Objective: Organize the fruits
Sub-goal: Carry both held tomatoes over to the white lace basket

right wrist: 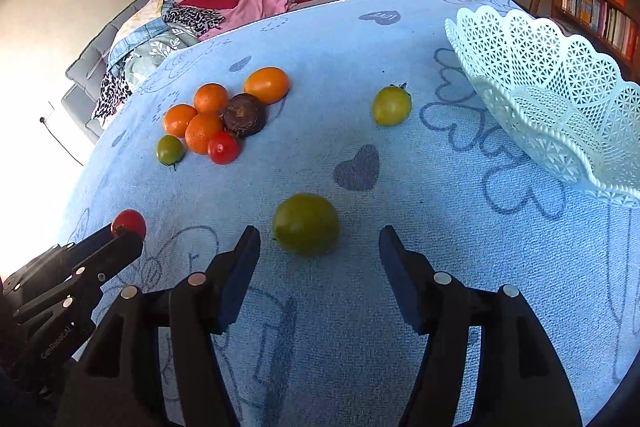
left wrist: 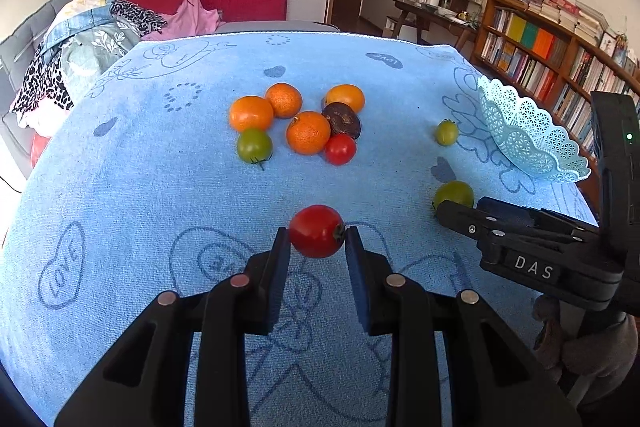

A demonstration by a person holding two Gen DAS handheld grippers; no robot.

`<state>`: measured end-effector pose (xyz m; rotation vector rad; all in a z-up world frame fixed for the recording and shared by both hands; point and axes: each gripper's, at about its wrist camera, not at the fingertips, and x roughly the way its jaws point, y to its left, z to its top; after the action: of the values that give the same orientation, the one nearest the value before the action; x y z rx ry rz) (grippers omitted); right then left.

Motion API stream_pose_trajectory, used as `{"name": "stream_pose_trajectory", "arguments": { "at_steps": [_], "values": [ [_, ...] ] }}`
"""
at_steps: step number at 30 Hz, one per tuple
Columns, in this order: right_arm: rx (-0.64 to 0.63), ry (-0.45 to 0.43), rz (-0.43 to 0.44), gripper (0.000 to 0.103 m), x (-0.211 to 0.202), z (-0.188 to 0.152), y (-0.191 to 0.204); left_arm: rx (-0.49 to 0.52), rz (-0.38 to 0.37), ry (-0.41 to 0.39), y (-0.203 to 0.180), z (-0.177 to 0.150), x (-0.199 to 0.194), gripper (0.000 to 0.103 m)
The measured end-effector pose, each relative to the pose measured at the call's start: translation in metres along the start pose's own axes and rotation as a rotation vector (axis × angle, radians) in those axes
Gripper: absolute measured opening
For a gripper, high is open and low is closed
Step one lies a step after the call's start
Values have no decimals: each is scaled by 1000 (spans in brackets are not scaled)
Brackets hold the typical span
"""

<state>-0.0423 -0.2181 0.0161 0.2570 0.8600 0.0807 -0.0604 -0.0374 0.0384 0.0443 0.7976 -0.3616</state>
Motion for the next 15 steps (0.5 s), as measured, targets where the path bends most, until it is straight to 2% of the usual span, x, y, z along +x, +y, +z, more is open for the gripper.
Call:
{"name": "stream_pose_trajectory", "arguments": {
  "at_steps": [1, 5, 10, 15],
  "values": [
    [-4, 0, 0, 61, 2, 2, 2, -2, 2, 1, 0, 0, 0, 29],
    [-25, 16, -2, 36, 13, 6, 8, 0, 10, 2, 0, 0, 0, 29],
    [-23, -3, 0, 35, 7, 5, 8, 1, 18, -5, 1, 3, -2, 29],
    [11, -63, 18, 35, -24, 10, 0, 17, 19, -17, -5, 9, -4, 29]
  ]
}}
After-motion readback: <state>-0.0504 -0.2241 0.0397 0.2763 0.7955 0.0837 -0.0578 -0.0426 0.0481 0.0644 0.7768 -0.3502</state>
